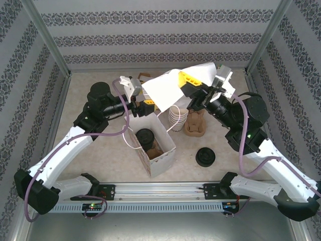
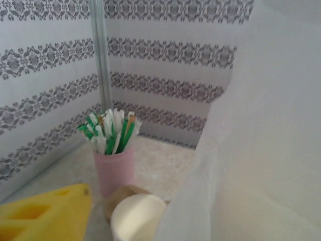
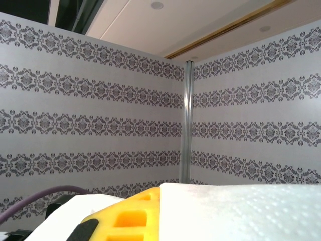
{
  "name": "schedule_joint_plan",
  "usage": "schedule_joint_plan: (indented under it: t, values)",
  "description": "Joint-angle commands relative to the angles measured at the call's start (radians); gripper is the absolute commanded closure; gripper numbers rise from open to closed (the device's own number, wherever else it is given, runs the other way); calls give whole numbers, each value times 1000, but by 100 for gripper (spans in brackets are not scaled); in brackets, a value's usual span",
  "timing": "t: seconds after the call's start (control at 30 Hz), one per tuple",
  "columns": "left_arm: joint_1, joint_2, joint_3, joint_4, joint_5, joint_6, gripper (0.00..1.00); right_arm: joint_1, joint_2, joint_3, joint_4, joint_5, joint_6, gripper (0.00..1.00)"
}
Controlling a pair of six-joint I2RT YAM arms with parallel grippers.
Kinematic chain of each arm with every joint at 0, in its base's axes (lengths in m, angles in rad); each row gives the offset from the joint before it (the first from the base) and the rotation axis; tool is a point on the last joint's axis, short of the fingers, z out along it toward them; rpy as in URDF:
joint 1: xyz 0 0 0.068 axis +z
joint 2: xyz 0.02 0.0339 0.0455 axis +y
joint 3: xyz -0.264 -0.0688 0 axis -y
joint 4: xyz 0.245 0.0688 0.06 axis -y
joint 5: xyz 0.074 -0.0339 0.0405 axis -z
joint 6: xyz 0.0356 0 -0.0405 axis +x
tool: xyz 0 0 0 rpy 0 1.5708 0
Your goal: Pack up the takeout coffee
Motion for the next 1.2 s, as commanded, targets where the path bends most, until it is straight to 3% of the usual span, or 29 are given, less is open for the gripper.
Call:
schedule_joint_plan:
  t: [0.0,0.17,0.23,0.4,0.67,0.73,0.93,1.0,1.1,1.17]
  values:
    - [4,2,-7,206,56,-71,42,13,-29,-8,26,-16,31,100]
    - [4,32,-3,253,66,-100,68,15,-61,-33,23,-17,50,100]
    - [4,44,-4,311,70,-141,72,15,-75,-47,14,-16,53,100]
    - [4,75,25,423,80,-260,100,15,-108,-114,7,12,75,100]
    - [4,146,141,366,7,-327,100,16,-173,-222,-43,64,117,100]
    - [5,162,163,370,-4,-346,100,16,-188,-258,-61,92,134,96]
    - [8,184,217,373,-19,-377,100,16,-206,-358,-173,186,168,69]
    - [11,185,234,372,-6,-382,100,16,-195,-363,-244,238,156,43]
    - [18,174,243,356,-20,-365,100,16,-171,-331,-372,298,102,16]
    - [28,166,255,323,-48,-346,100,16,-167,-321,-428,361,84,5]
